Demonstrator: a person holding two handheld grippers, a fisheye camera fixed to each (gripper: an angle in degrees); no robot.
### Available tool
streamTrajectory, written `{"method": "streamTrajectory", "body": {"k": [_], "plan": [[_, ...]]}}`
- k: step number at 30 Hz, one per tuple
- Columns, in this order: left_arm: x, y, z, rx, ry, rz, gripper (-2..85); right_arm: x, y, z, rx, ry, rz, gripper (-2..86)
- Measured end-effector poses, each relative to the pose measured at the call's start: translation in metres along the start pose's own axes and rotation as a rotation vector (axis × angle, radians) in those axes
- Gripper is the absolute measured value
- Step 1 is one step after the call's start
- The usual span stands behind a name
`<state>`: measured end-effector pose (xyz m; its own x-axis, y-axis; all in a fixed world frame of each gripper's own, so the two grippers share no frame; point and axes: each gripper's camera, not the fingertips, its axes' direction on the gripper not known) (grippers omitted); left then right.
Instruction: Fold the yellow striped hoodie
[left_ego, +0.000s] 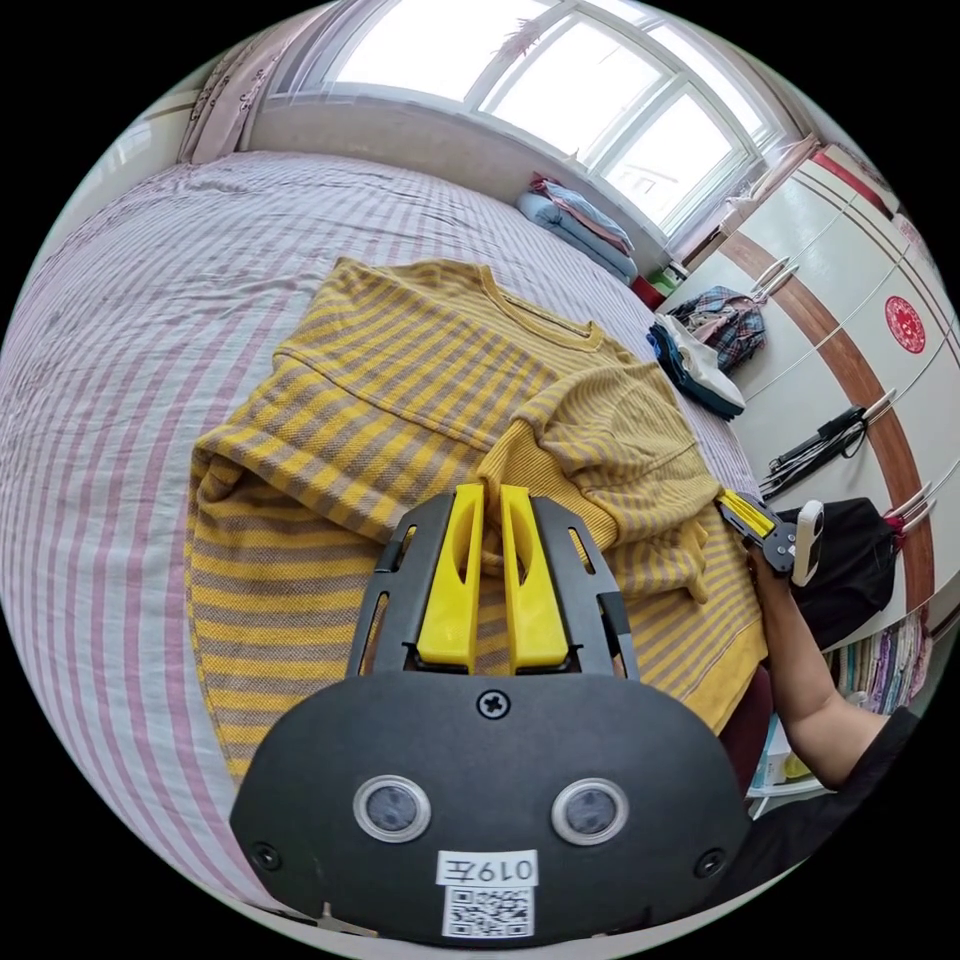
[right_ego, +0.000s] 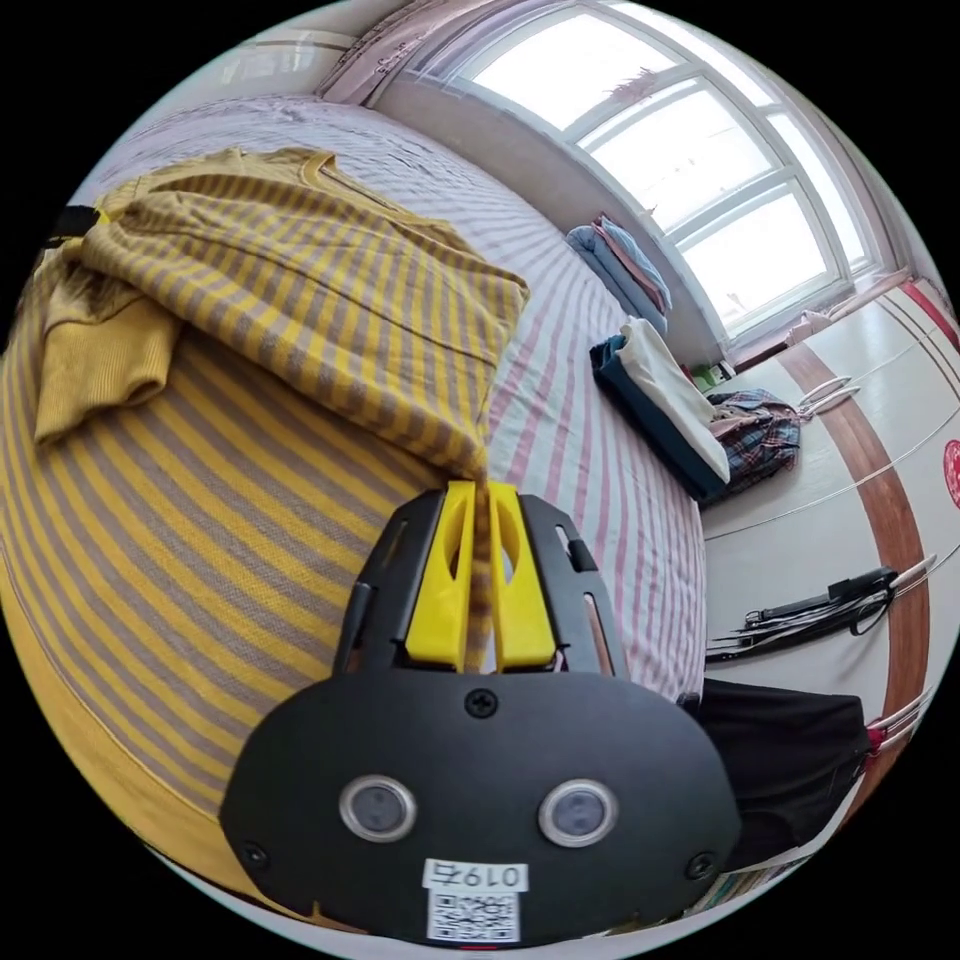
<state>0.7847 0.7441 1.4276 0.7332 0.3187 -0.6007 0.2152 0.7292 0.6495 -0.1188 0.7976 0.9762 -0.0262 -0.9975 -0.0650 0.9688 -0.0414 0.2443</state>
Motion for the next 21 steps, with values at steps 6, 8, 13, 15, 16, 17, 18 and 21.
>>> {"method": "streamTrajectory", "body": {"k": [6, 8, 13, 15, 16, 17, 18, 21], "plan": [[-0.007, -0.003, 0.001, -0.008, 0.019, -0.009, 2.1, -0.010, 0.012, -0.034, 0.037, 0.052, -0.052, 7.1], [-0.008, -0.004, 0.001, -0.006, 0.017, -0.009, 2.1, -0.006, 0.010, -0.043, 0.045, 0.039, -0.038, 8.4], [-0.007, -0.005, 0.000, -0.006, 0.000, -0.002, 2.1, -0.009, -0.009, -0.059, 0.091, 0.049, -0.093, 5.1], [-0.008, -0.006, 0.000, -0.006, 0.006, -0.004, 2.1, -0.011, -0.016, -0.062, 0.096, 0.050, -0.107, 1.7], [-0.010, -0.006, 0.000, -0.006, 0.012, -0.007, 2.1, -0.012, -0.019, -0.067, 0.116, 0.056, -0.101, 0.5], [-0.011, -0.006, 0.001, -0.006, 0.018, -0.011, 2.0, -0.012, -0.019, -0.069, 0.125, 0.059, -0.094, 0.3], [-0.011, -0.006, 0.001, -0.006, 0.020, -0.012, 2.0, -0.011, -0.020, -0.072, 0.128, 0.054, -0.095, -0.2], [-0.013, -0.007, 0.000, -0.006, 0.027, -0.014, 2.0, 0.000, -0.020, -0.067, 0.076, -0.038, -0.009, -0.5]]}}
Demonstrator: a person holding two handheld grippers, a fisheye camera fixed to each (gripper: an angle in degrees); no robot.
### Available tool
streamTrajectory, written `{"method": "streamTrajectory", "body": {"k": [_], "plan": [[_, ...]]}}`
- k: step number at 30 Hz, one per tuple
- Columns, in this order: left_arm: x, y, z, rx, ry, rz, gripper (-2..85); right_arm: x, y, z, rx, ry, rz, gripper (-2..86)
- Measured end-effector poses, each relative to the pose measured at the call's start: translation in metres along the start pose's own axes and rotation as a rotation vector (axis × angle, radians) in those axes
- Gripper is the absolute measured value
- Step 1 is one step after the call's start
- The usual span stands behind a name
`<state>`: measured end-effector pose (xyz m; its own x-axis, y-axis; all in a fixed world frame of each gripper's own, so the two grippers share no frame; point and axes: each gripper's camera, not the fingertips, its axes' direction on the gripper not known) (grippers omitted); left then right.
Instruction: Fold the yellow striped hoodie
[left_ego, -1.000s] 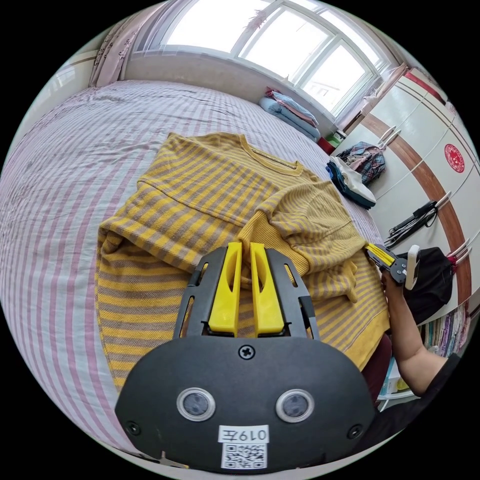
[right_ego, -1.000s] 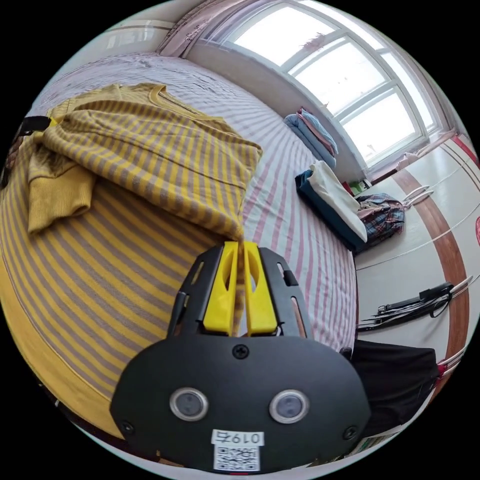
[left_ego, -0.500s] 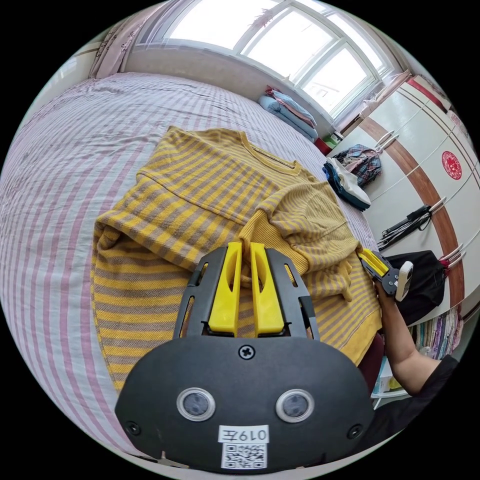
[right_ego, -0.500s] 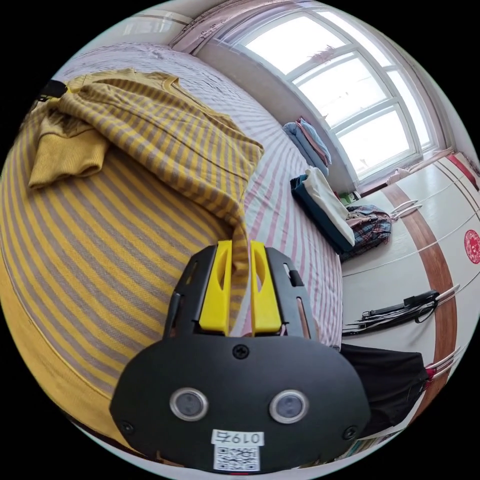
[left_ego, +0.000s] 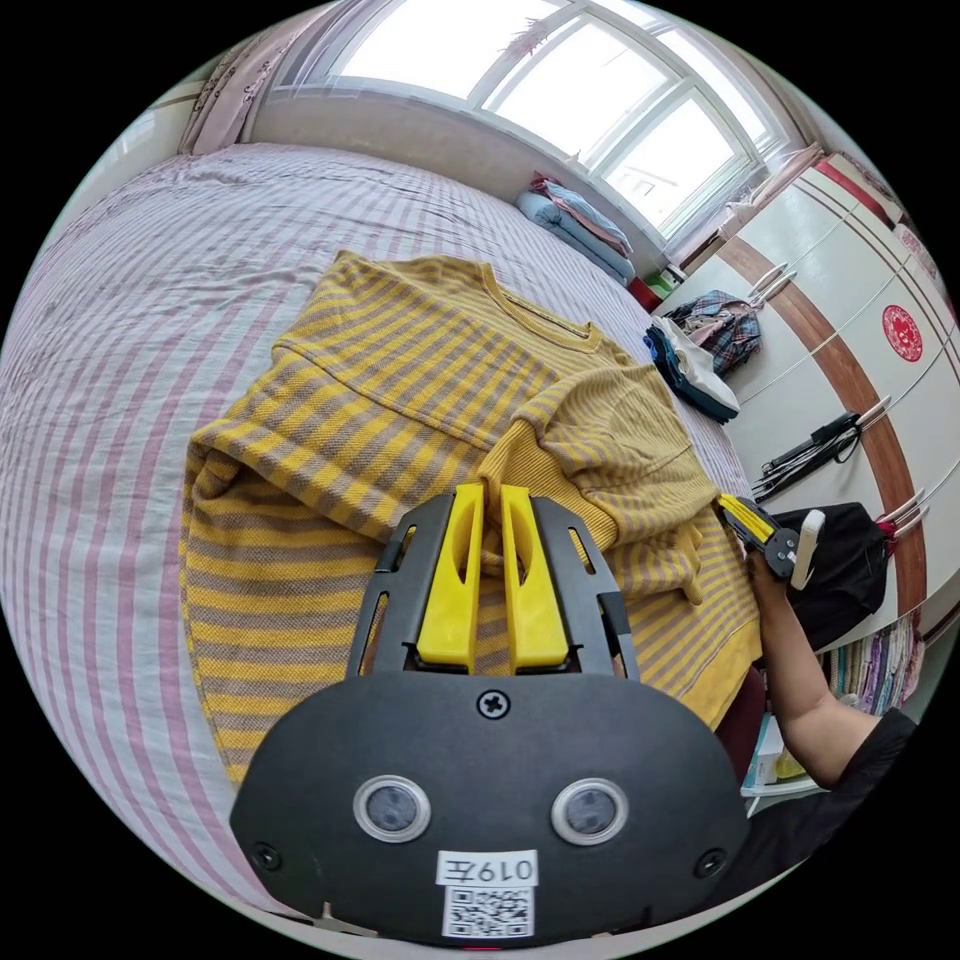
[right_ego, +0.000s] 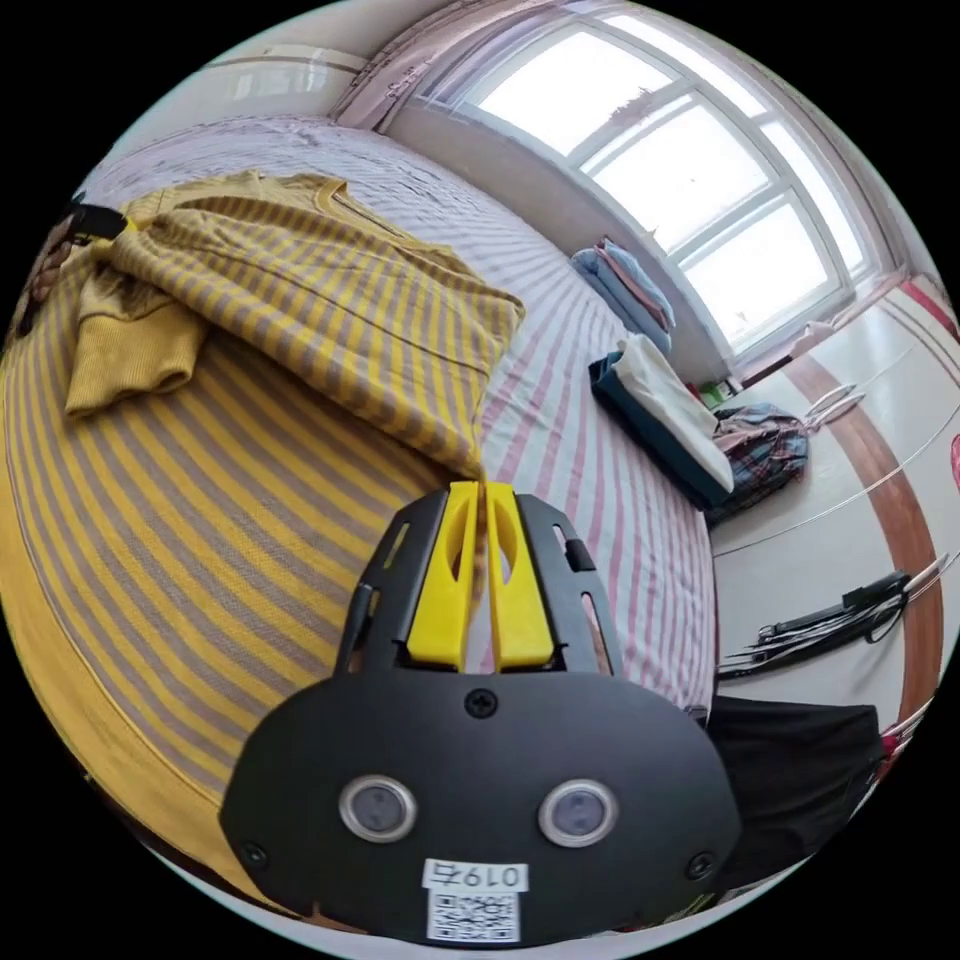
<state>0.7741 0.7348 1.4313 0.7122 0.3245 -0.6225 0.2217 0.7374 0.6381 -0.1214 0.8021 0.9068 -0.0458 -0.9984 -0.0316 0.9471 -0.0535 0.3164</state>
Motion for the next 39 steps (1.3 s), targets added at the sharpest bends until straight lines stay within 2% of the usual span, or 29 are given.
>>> {"method": "streamTrajectory", "body": {"k": [5, 7, 9, 12, 16, 21, 24, 30, 32, 34, 36, 39], "plan": [[-0.001, 0.000, 0.000, 0.000, 0.007, -0.002, 1.9, 0.007, -0.014, -0.001, -0.050, -0.067, 0.066, -0.2], [-0.001, 0.000, -0.001, -0.002, 0.007, -0.001, 1.9, -0.026, -0.021, -0.009, -0.034, 0.086, -0.114, 0.0], [0.000, 0.000, -0.001, -0.005, 0.006, 0.000, 1.9, -0.045, -0.022, -0.015, -0.014, 0.146, -0.177, 0.6], [0.000, 0.000, -0.001, -0.006, 0.007, 0.000, 1.8, -0.055, -0.026, -0.022, -0.005, 0.173, -0.180, 3.6], [0.000, 0.000, -0.002, -0.008, 0.015, -0.002, 1.9, -0.087, -0.032, -0.031, -0.001, 0.331, -0.342, 7.6], [0.003, 0.001, -0.002, -0.009, 0.014, -0.003, 1.9, -0.107, -0.051, -0.043, 0.034, 0.369, -0.423, 8.8], [0.004, 0.002, -0.003, -0.009, 0.012, -0.002, 1.8, -0.120, -0.064, -0.035, 0.019, 0.404, -0.502, 7.6], [0.006, 0.005, -0.003, -0.008, 0.024, -0.008, 1.6, -0.120, -0.076, -0.032, 0.015, 0.421, -0.496, 0.8], [0.008, 0.006, -0.003, -0.009, 0.027, -0.010, 1.6, -0.116, -0.071, -0.028, 0.015, 0.416, -0.471, 0.4], [0.009, 0.007, -0.003, -0.011, 0.030, -0.011, 1.7, -0.128, -0.057, -0.008, -0.019, 0.439, -0.549, 0.5], [0.010, 0.008, -0.003, -0.012, 0.032, -0.012, 1.7, -0.138, -0.051, -0.001, 0.027, 0.512, -0.574, 0.7], [0.011, 0.010, -0.004, -0.018, 0.047, -0.015, 1.7, -0.136, -0.050, 0.005, 0.028, 0.508, -0.563, 1.0]]}}
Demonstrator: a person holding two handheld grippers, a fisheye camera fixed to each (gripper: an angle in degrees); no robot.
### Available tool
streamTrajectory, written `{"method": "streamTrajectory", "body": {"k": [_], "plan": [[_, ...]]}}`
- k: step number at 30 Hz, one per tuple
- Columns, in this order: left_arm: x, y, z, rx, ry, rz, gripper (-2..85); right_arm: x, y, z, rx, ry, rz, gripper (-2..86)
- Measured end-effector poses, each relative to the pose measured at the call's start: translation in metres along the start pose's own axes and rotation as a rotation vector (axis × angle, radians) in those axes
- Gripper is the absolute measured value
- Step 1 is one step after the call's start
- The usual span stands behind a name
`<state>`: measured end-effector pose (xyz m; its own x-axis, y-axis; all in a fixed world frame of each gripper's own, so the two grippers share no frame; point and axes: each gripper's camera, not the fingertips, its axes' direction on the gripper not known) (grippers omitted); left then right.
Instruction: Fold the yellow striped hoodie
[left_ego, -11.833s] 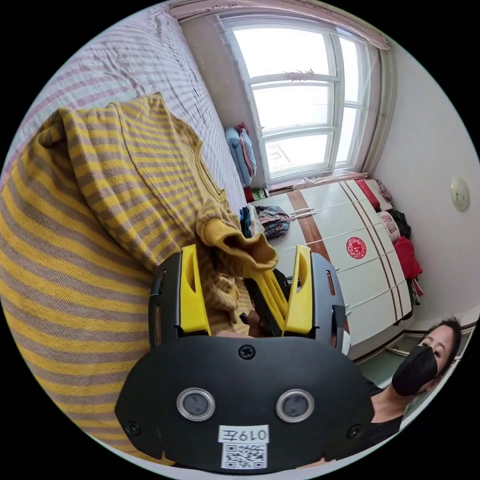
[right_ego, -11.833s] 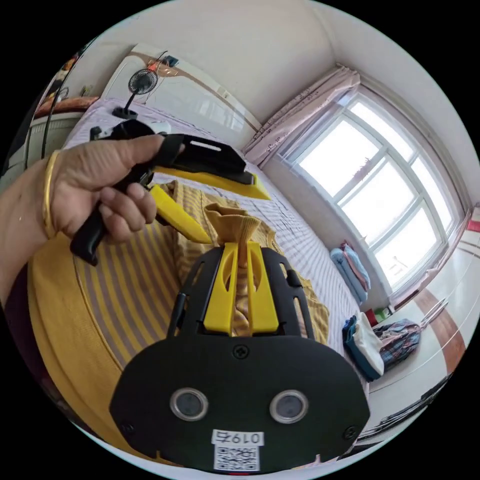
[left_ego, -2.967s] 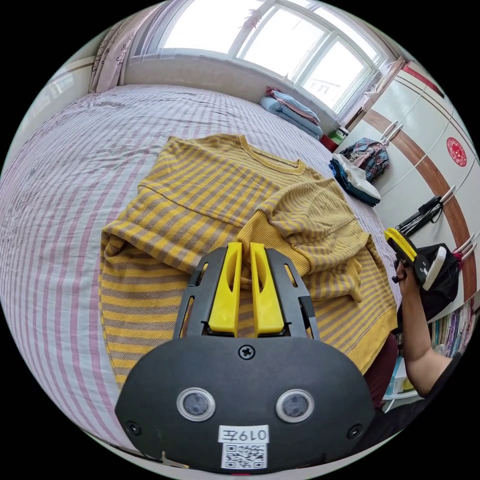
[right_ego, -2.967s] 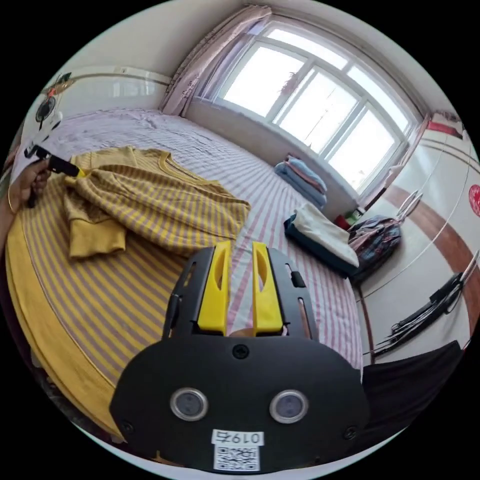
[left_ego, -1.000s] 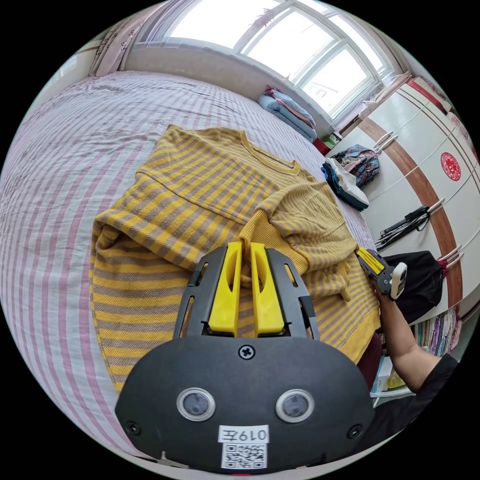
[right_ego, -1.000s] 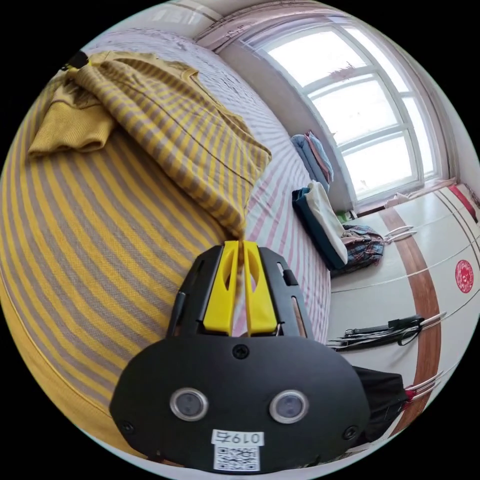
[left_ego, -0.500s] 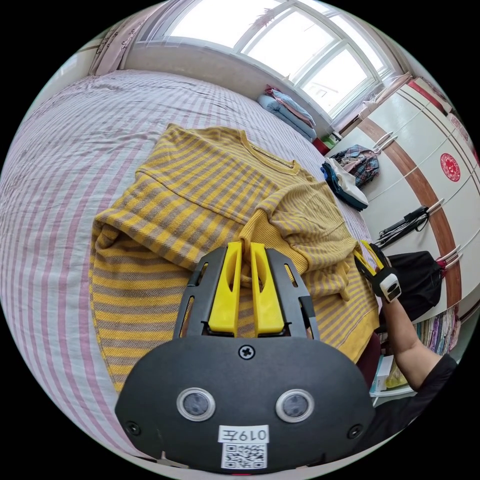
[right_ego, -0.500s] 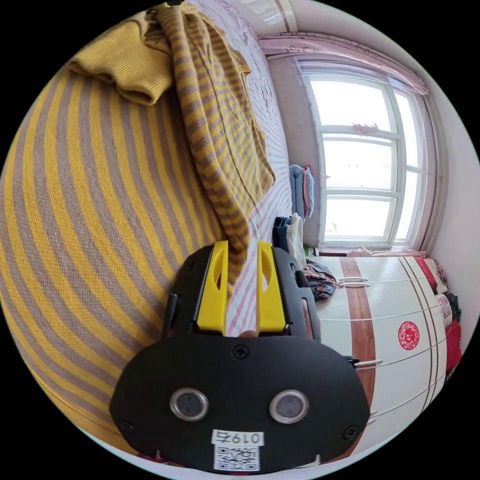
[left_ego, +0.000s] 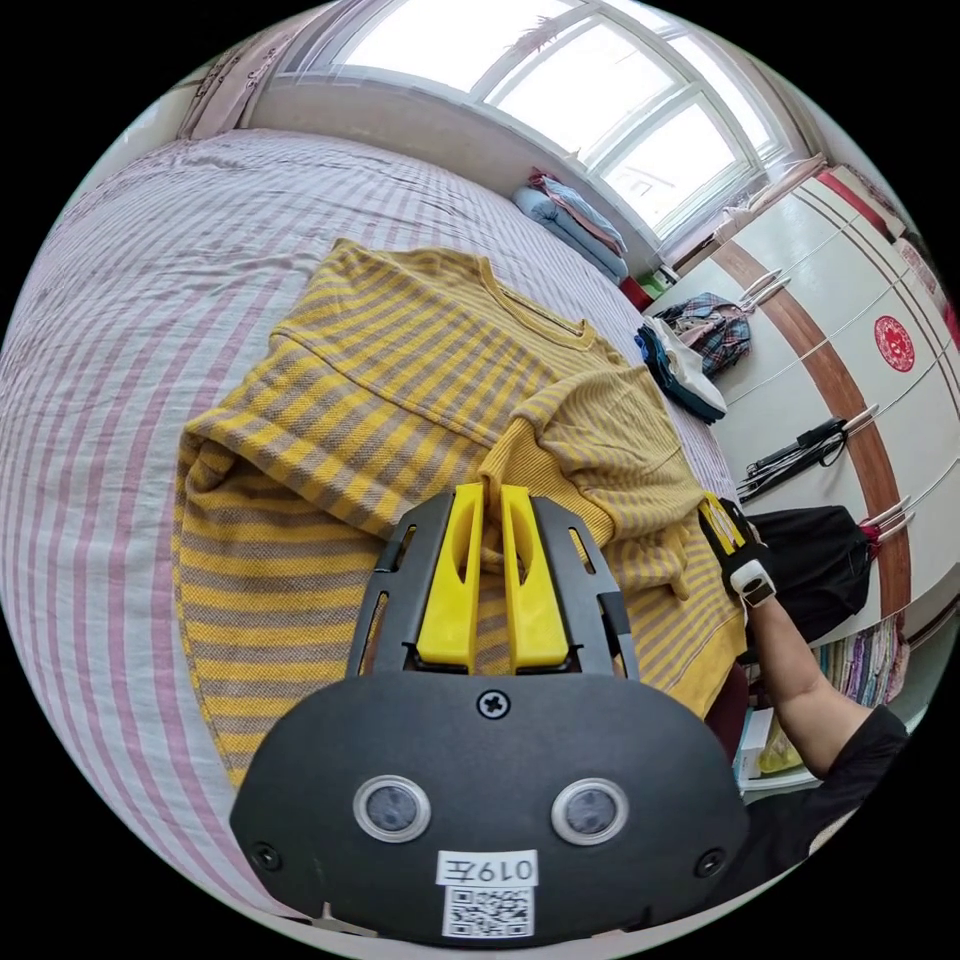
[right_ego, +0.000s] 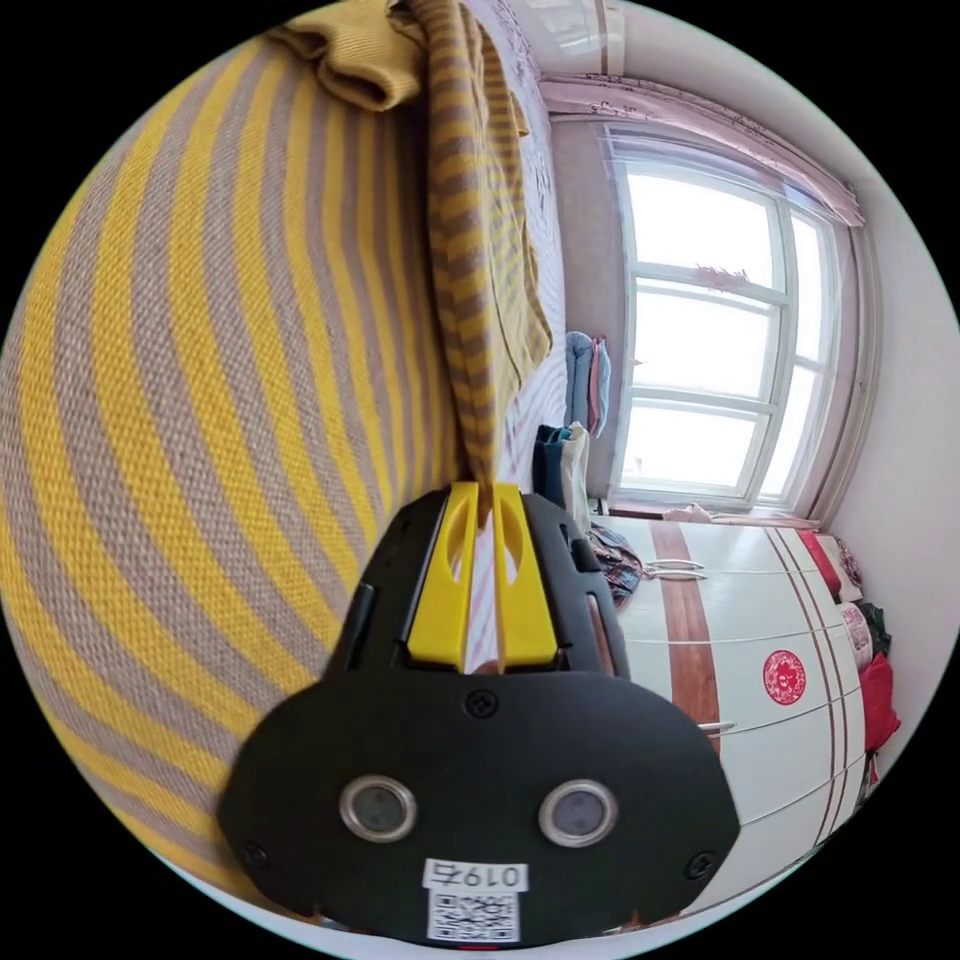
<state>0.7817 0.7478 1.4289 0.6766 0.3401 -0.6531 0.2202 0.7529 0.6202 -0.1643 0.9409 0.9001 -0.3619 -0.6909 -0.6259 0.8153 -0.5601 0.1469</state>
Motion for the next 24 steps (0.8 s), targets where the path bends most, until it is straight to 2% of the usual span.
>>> {"method": "streamTrajectory", "body": {"k": [5, 9, 12, 17, 18, 19, 21, 23, 24], "plan": [[0.001, 0.004, -0.007, -0.007, 0.046, -0.015, 1.9, -0.017, 0.004, 0.012, 0.018, 0.063, -0.056, 1.9], [0.011, 0.008, -0.017, 0.029, 0.047, 0.003, 2.0, -0.020, 0.014, 0.029, 0.029, 0.032, -0.022, 4.7], [0.029, 0.010, -0.023, 0.044, -0.033, 0.042, 1.9, -0.020, 0.027, 0.040, 0.041, -0.010, 0.011, 6.9], [0.057, 0.016, -0.033, 0.046, -0.327, 0.086, 1.5, -0.016, 0.056, 0.057, 0.075, -0.087, 0.071, 7.2], [0.057, 0.017, -0.034, 0.049, -0.341, 0.082, 1.5, -0.014, 0.064, 0.062, 0.086, -0.101, 0.091, 6.7], [0.057, 0.018, -0.037, 0.060, -0.329, 0.074, 1.4, -0.009, 0.071, 0.068, 0.098, -0.118, 0.130, 6.0], [0.058, 0.021, -0.043, 0.118, -0.171, 0.091, 1.3, 0.006, 0.080, 0.078, 0.131, -0.177, 0.234, 4.2], [0.068, 0.023, -0.045, 0.187, 0.093, 0.159, 1.2, 0.027, 0.084, 0.095, 0.151, -0.268, 0.360, 0.4], [0.073, 0.024, -0.042, 0.191, 0.122, 0.184, 1.2, 0.041, 0.087, 0.109, 0.179, -0.342, 0.448, -0.2]]}}
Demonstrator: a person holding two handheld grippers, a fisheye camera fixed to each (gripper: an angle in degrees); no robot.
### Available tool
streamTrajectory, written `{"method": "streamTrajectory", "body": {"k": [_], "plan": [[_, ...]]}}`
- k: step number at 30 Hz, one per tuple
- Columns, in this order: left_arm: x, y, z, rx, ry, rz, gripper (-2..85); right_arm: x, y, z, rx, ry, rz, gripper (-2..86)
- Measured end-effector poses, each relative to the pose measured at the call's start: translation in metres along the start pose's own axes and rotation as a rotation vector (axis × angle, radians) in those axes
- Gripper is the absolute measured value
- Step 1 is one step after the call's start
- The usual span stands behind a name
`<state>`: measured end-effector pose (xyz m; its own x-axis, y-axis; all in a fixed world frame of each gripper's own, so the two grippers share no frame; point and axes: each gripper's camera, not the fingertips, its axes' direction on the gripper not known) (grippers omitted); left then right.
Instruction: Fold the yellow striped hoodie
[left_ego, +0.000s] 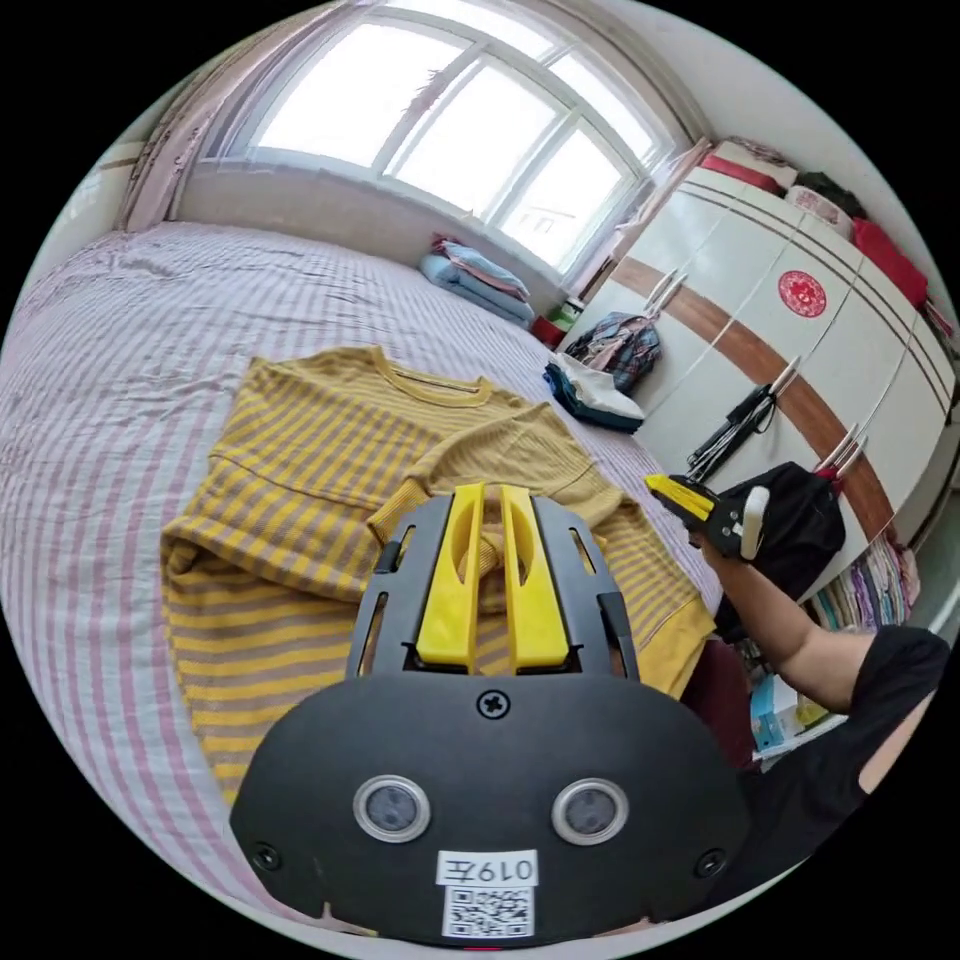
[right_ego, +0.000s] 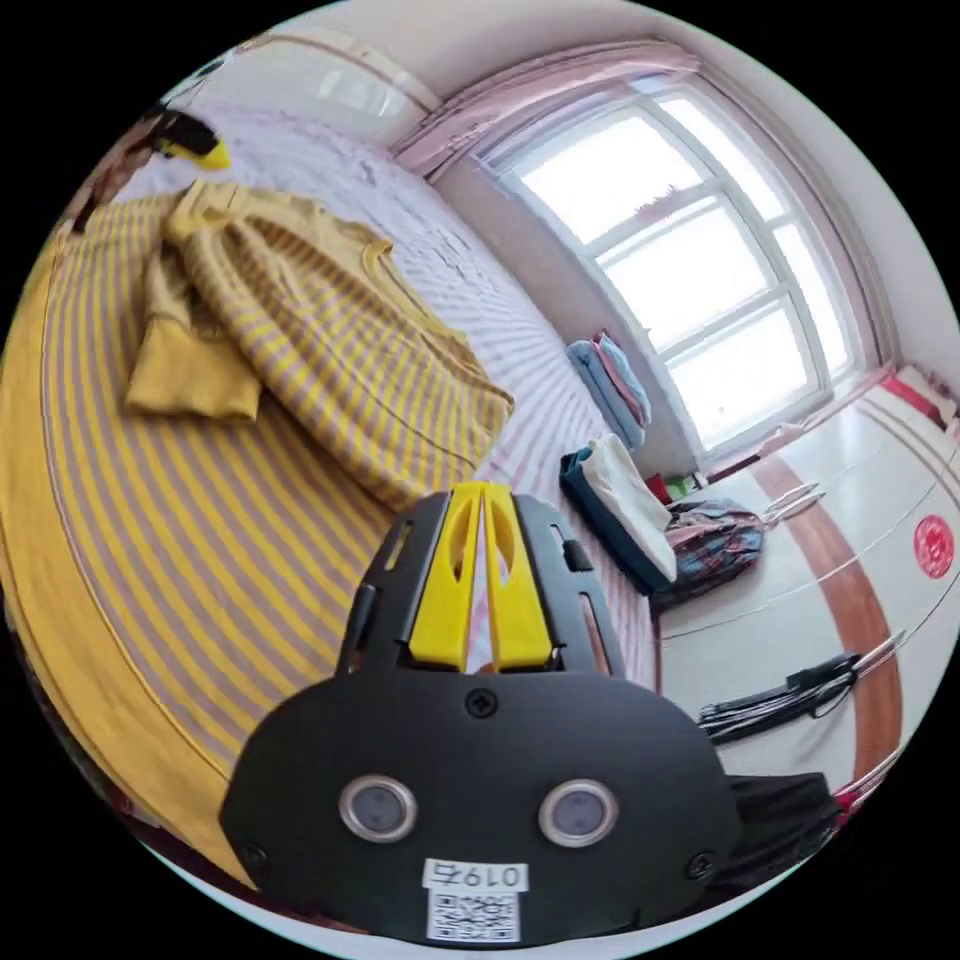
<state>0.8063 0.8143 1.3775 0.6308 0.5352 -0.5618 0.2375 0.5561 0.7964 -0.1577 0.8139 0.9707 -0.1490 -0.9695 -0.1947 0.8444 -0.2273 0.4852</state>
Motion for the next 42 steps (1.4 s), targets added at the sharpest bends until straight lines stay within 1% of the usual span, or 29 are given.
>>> {"method": "streamTrajectory", "body": {"k": [1, 4, 6, 9, 10, 11, 14, 16, 18, 20, 22, 24, 26, 28, 36, 39, 42], "plan": [[0.011, 0.000, 0.009, -0.021, -0.007, 0.038, 1.2, 0.017, -0.002, 0.014, 0.011, -0.075, 0.085, -0.6], [0.031, 0.002, 0.041, -0.135, -0.154, 0.109, 1.0, 0.038, 0.002, 0.058, -0.008, -0.178, 0.180, -0.9], [0.034, 0.004, 0.055, -0.187, -0.168, 0.120, 0.9, 0.040, 0.013, 0.091, -0.073, -0.174, 0.183, -0.9], [0.033, 0.006, 0.073, -0.291, -0.181, 0.119, 0.9, 0.046, 0.049, 0.146, -0.193, -0.244, 0.216, -0.9], [0.032, 0.006, 0.075, -0.293, -0.177, 0.115, 0.9, 0.049, 0.064, 0.164, -0.229, -0.287, 0.221, -0.8], [0.030, 0.006, 0.074, -0.288, -0.162, 0.102, 0.9, 0.053, 0.070, 0.169, -0.214, -0.299, 0.238, -0.7], [0.028, 0.006, 0.075, -0.285, -0.139, 0.085, 0.8, 0.086, 0.082, 0.184, -0.115, -0.330, 0.312, 0.1], [0.028, 0.006, 0.076, -0.281, -0.136, 0.083, 0.8, 0.133, 0.077, 0.206, -0.002, -0.383, 0.452, 1.9], [0.028, 0.006, 0.077, -0.281, -0.137, 0.085, 0.8, 0.166, 0.068, 0.238, 0.036, -0.415, 0.558, 4.7], [0.029, 0.005, 0.078, -0.279, -0.133, 0.089, 0.8, 0.190, 0.058, 0.283, 0.011, -0.478, 0.623, 7.8], [0.029, 0.005, 0.079, -0.279, -0.130, 0.089, 0.7, 0.209, 0.053, 0.355, -0.118, -0.586, 0.705, 9.9], [0.029, 0.006, 0.080, -0.278, -0.130, 0.092, 0.8, 0.217, 0.062, 0.400, -0.190, -0.653, 0.772, 8.6], [0.030, 0.006, 0.081, -0.277, -0.132, 0.098, 0.8, 0.227, 0.081, 0.426, -0.184, -0.665, 0.877, 7.8], [0.030, 0.006, 0.082, -0.276, -0.132, 0.098, 0.8, 0.239, 0.106, 0.456, -0.162, -0.755, 0.982, 8.1], [0.026, 0.008, 0.084, -0.271, -0.114, 0.081, 1.0, 0.258, 0.140, 0.519, -0.190, -1.015, 1.036, 8.4], [0.025, 0.009, 0.085, -0.268, -0.110, 0.075, 1.0, 0.263, 0.146, 0.532, -0.217, -1.019, 1.083, 6.7], [0.023, 0.010, 0.086, -0.265, -0.107, 0.073, 1.0, 0.267, 0.138, 0.541, -0.292, -1.004, 1.031, 3.9]]}}
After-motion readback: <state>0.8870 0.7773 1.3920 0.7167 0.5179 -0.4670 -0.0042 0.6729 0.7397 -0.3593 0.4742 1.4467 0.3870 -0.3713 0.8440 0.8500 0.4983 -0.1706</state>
